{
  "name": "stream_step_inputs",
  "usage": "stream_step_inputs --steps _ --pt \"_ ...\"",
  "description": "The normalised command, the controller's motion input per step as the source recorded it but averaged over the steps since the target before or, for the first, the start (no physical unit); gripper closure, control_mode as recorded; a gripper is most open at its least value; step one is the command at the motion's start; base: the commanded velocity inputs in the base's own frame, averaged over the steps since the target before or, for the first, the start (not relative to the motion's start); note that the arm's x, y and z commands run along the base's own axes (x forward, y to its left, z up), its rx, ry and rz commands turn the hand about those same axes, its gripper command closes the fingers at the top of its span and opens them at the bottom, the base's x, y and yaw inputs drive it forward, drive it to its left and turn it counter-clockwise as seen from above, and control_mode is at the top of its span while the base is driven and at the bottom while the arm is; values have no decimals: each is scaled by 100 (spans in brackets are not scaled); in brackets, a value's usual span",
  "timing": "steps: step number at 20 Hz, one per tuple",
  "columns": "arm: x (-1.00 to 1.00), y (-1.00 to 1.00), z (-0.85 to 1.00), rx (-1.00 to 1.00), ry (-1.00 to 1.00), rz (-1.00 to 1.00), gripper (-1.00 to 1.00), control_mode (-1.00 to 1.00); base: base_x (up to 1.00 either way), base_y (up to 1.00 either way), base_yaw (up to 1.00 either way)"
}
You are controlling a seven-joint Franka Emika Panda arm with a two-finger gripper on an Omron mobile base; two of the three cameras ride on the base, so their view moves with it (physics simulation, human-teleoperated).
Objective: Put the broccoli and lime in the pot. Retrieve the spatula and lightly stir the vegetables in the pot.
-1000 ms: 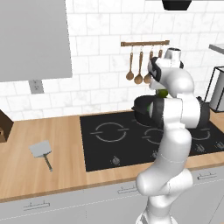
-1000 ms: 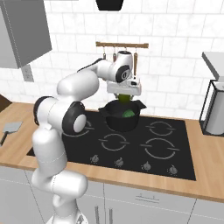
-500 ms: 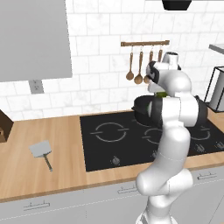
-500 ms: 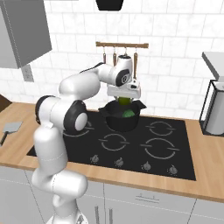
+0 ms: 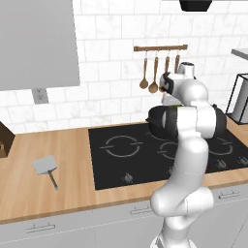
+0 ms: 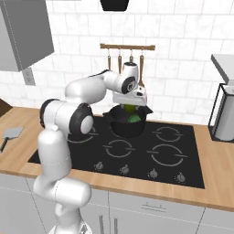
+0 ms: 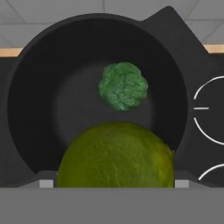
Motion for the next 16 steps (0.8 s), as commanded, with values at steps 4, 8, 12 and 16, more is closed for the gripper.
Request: stream_step_inputs --steps 4,8,12,16 --pt "18 3 -28 0 0 0 100 -100 0 0 0" --pt "14 11 -36 0 0 0 100 -100 0 0 0" --pt "26 0 -17 0 0 0 100 -100 0 0 0" --pt "44 0 -1 0 0 0 100 -100 0 0 0"
